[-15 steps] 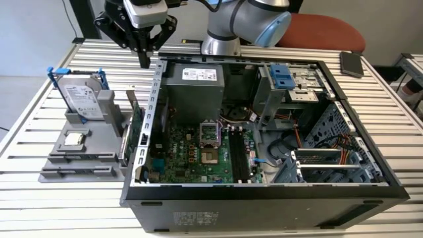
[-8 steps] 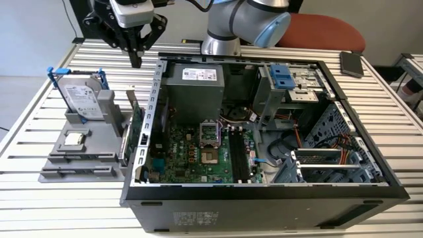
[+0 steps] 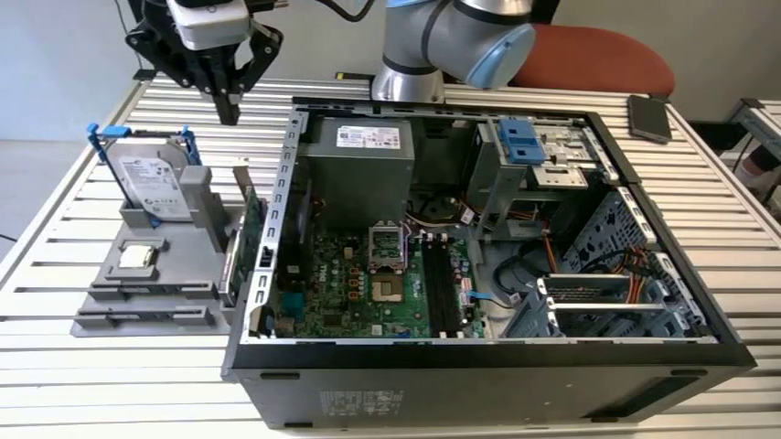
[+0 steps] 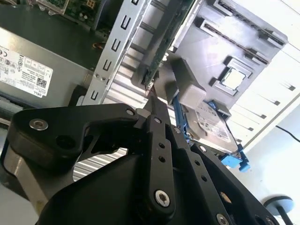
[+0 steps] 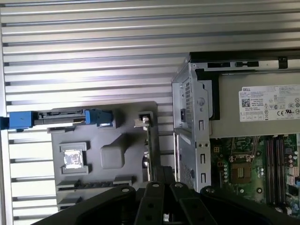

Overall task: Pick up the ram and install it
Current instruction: 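Reach for the ram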

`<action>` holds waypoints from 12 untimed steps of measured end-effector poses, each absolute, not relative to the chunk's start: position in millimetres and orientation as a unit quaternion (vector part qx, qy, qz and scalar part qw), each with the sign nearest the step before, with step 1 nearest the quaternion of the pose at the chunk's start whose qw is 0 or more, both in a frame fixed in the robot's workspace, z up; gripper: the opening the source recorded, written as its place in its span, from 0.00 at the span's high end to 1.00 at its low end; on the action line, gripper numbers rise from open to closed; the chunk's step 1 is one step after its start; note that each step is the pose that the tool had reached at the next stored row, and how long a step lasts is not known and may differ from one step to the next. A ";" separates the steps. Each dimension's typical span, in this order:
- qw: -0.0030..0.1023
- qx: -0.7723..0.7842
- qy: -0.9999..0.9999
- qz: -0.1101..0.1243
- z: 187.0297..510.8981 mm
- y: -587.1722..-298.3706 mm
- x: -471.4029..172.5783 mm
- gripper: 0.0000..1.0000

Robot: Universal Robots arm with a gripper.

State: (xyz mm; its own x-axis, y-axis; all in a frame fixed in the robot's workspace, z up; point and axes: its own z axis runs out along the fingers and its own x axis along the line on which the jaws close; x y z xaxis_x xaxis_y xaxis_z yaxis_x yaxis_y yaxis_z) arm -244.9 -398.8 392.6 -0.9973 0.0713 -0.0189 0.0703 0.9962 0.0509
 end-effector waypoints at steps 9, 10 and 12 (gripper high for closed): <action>0.010 0.035 0.999 0.026 392.7 -398.8 -270.5 1.00; 0.010 0.035 0.999 0.026 392.6 -398.8 -273.5 1.00; 0.010 0.035 0.999 0.026 392.6 -398.8 -279.1 1.00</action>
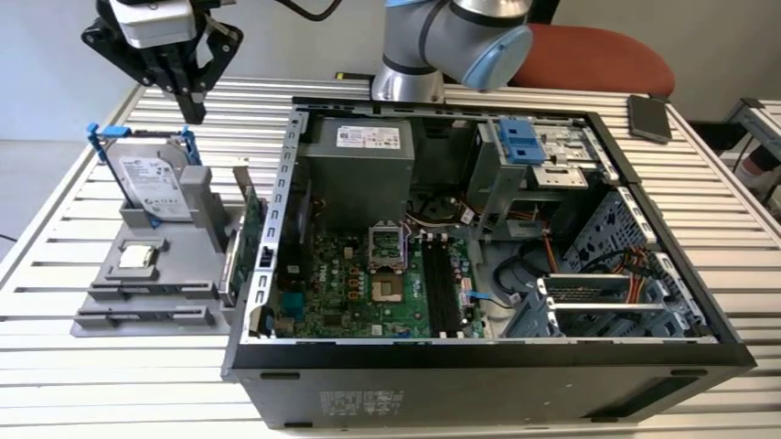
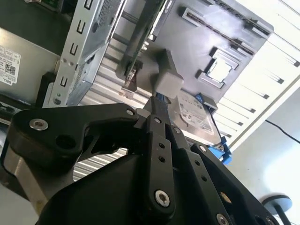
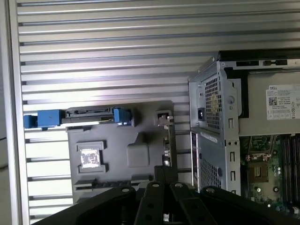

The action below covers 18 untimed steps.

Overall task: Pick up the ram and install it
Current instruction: 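Reach for the ram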

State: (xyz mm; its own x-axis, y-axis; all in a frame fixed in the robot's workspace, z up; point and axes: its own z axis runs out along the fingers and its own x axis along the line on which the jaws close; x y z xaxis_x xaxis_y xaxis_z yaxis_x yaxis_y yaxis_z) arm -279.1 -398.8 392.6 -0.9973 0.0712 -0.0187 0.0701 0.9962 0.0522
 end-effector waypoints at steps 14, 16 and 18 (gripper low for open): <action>0.010 0.035 0.999 0.026 392.6 -398.8 -315.5 1.00; 0.010 0.035 0.999 0.026 392.6 -398.8 -321.0 1.00; 0.010 0.035 0.999 0.026 392.6 -398.8 -326.5 1.00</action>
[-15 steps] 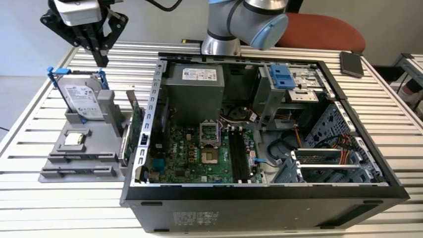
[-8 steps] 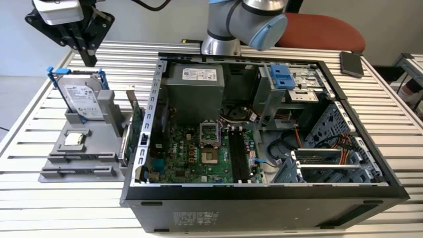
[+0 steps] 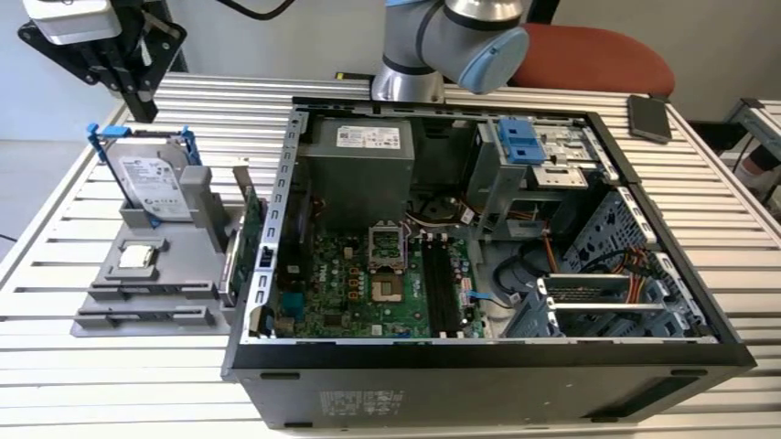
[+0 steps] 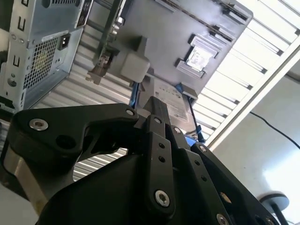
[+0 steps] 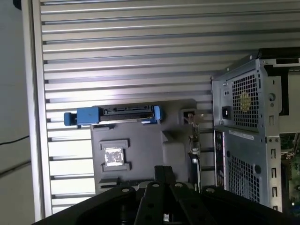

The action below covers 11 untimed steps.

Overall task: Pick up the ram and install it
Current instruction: 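Reach for the ram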

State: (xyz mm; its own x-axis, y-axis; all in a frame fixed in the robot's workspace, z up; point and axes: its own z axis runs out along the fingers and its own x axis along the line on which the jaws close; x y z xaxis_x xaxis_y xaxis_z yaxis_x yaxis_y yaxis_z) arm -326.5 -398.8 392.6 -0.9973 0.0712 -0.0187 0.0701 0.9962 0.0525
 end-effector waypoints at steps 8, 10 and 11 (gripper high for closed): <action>0.010 0.033 0.999 0.026 392.7 -398.8 -347.0 1.00; 0.010 0.032 0.999 0.026 392.6 -398.8 -351.9 1.00; 0.010 0.031 0.999 0.026 392.7 -398.8 -354.3 1.00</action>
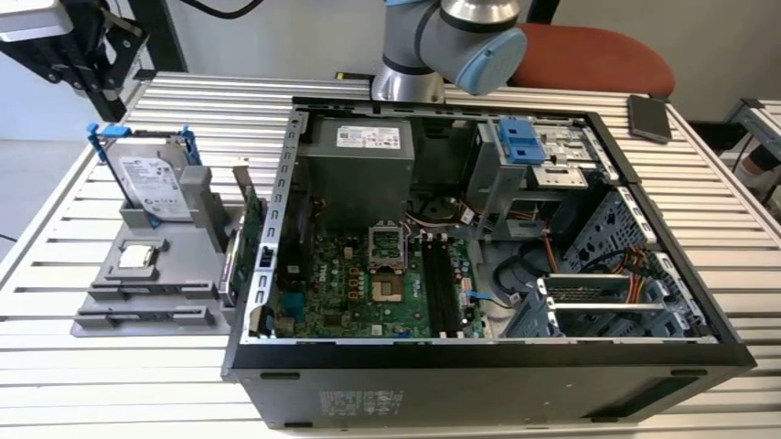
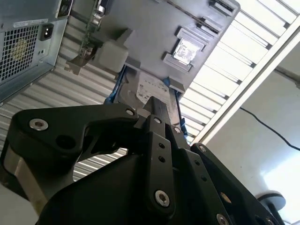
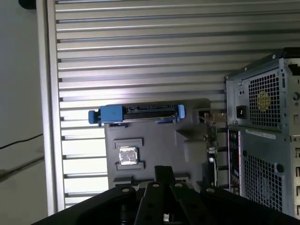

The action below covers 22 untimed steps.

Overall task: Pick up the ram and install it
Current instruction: 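Reach for the ram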

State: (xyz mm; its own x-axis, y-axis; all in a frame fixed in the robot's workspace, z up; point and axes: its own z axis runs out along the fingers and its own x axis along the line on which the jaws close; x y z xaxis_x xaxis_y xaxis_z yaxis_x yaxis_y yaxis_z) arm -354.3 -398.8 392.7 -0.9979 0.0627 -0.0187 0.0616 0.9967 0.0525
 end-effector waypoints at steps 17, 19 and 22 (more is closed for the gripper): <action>0.009 -0.007 1.000 0.026 392.5 -398.8 -368.0 1.00; 0.009 -0.010 1.000 0.026 392.5 -398.9 -368.0 1.00; 0.009 -0.012 1.000 0.026 392.4 -399.7 -368.0 1.00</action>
